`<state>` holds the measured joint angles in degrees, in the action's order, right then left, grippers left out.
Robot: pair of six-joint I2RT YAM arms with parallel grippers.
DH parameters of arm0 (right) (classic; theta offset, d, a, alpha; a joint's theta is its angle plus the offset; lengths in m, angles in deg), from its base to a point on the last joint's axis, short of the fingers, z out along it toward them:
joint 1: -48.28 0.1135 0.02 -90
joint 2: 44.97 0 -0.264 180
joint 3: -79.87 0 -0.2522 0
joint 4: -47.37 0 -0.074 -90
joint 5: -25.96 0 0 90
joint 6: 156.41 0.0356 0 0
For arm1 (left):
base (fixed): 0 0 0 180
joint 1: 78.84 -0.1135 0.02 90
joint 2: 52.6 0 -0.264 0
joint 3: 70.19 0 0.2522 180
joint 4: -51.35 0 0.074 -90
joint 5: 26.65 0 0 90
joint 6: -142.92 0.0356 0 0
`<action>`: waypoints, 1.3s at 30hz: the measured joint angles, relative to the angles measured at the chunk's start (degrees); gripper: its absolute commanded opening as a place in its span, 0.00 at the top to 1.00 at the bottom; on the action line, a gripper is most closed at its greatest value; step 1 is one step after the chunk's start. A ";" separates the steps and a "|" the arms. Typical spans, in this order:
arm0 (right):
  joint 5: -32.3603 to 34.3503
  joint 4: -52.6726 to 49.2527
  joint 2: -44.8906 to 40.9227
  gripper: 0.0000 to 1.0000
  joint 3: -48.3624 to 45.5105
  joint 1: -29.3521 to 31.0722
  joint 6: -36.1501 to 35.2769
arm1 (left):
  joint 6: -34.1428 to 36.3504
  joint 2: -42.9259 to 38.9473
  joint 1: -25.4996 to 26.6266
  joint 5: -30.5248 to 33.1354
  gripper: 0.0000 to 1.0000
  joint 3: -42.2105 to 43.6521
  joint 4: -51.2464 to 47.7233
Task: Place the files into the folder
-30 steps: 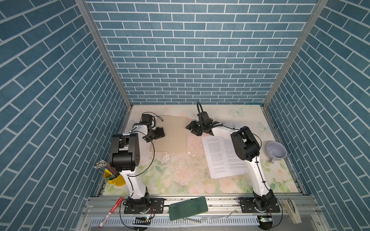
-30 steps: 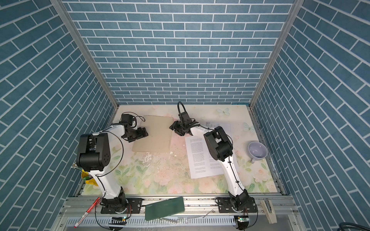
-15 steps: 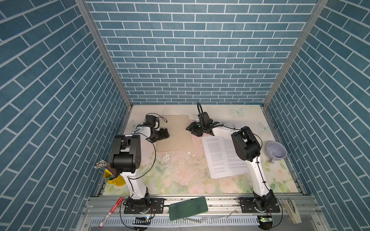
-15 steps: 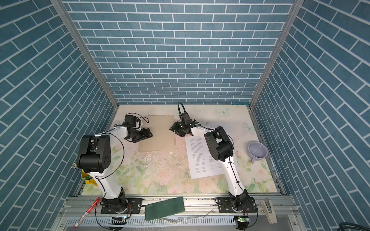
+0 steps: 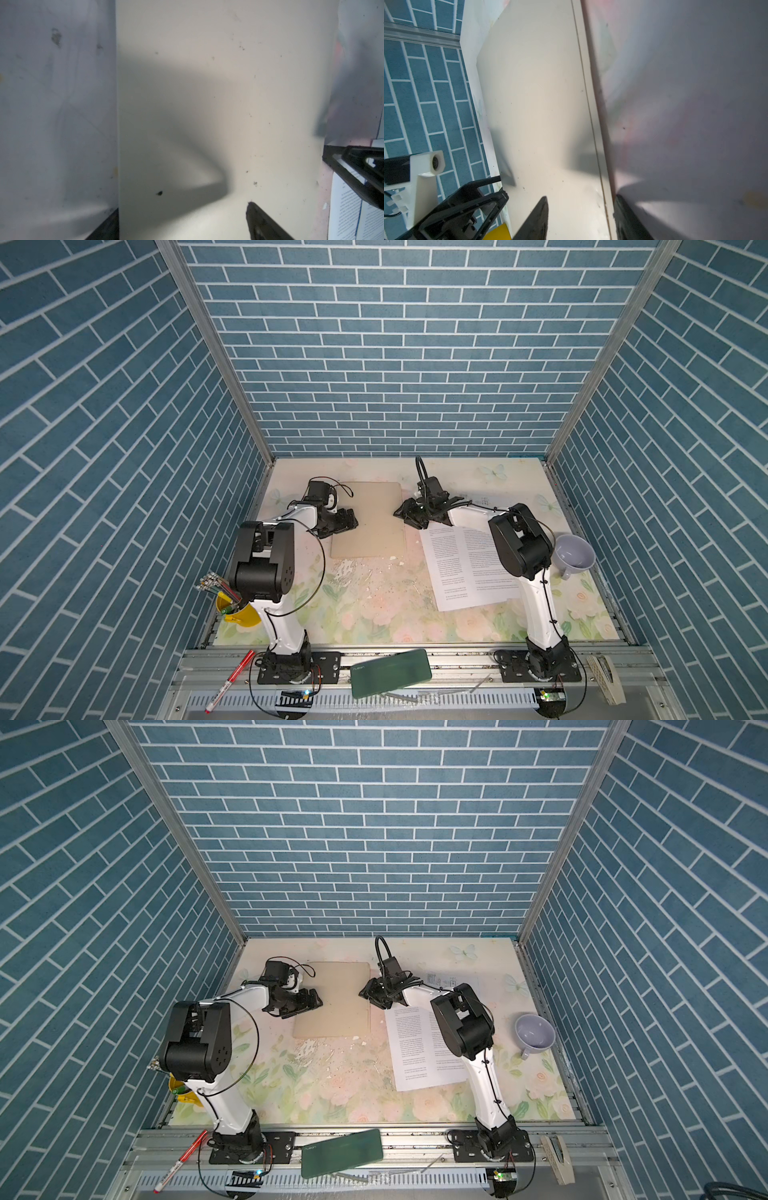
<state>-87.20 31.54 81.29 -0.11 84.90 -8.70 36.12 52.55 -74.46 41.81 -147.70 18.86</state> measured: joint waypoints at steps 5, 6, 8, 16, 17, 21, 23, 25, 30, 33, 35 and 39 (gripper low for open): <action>2.36 -1.60 -4.13 0.42 -4.50 -0.15 -0.74 | -0.79 -1.73 2.14 -0.85 0.11 1.92 -0.22; 3.13 -2.12 -5.16 0.40 -5.38 -0.24 -0.90 | -1.09 -2.25 2.49 -1.05 0.11 2.51 -0.26; 4.57 -2.89 -7.02 0.39 -6.54 -0.48 -1.11 | -1.84 -3.30 2.99 -1.27 0.11 3.43 -0.61; 8.20 -6.56 -11.74 0.34 -6.93 -0.98 -1.60 | -3.13 -6.03 3.04 0.00 0.07 3.82 -2.62; 8.11 -6.95 -11.82 0.35 -6.93 -1.03 -1.70 | -3.28 -6.03 3.04 0.26 0.06 3.78 -2.95; 6.84 -5.95 -11.82 0.34 -7.67 -0.98 -2.25 | -3.87 -6.03 3.04 0.79 0.02 3.54 -3.50; 6.34 -4.68 -11.85 0.35 -8.79 -0.90 -2.51 | -4.09 -6.03 3.04 1.11 0.00 3.48 -3.54; 5.81 -3.67 -11.85 0.35 -10.08 -0.72 -2.62 | -4.28 -6.05 3.04 1.40 0.00 3.50 -3.61; 3.65 -2.75 -11.85 0.36 -11.54 -0.13 -2.71 | -4.33 -7.04 3.02 1.57 0.00 4.68 -3.19; 2.82 -1.77 -11.85 0.36 -11.67 0.13 -2.73 | -4.35 -8.07 3.02 1.55 0.00 5.95 -3.04; 2.58 -1.36 -11.85 0.37 -12.00 0.24 -2.73 | -4.39 -8.31 3.02 1.53 0.00 6.56 -2.91; 2.29 -1.07 -11.85 0.38 -12.85 0.61 -2.73 | -4.44 -8.33 3.02 1.11 0.00 7.26 -2.80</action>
<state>-84.90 30.47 69.44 -12.96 85.52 -11.43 31.69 44.22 -71.44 42.92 -140.45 16.07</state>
